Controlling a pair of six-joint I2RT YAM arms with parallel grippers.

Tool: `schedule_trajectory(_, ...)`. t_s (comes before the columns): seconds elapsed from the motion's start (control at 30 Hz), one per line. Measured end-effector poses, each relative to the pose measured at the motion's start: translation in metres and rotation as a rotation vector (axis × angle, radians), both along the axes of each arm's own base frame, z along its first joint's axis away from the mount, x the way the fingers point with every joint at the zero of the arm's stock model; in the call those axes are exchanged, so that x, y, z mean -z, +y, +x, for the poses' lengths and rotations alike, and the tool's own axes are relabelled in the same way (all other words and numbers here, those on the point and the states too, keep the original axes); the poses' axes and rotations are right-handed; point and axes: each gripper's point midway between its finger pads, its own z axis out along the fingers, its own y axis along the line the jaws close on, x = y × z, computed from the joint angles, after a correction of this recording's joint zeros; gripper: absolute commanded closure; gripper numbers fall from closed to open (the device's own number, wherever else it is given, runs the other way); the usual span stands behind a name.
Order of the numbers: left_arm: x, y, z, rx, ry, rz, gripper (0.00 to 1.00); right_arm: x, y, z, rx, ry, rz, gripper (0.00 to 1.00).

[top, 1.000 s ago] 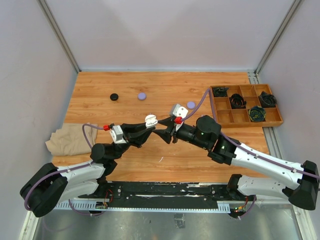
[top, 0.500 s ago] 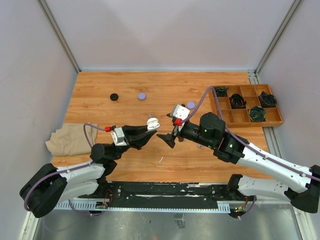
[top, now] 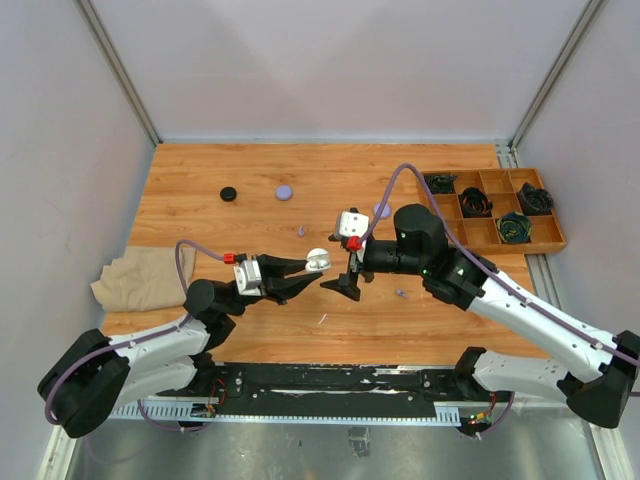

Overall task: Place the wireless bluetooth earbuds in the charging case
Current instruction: Close the charging case.

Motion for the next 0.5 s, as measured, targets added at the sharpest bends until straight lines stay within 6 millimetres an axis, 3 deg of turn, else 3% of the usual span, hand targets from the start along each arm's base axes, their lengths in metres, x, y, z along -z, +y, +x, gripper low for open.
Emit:
schedule_trajectory(0.2, 0.001, -0.007, -0.001, 0.035, 0.000, 0.015, 1.00, 0.016, 0.009, -0.006, -0.080, 0.053, -0.048, 0.01)
schedule_trajectory(0.5, 0.011, -0.009, 0.010, 0.010, 0.091, 0.007, 1.00, 0.018, 0.012, -0.014, -0.137, 0.068, -0.063, 0.01)
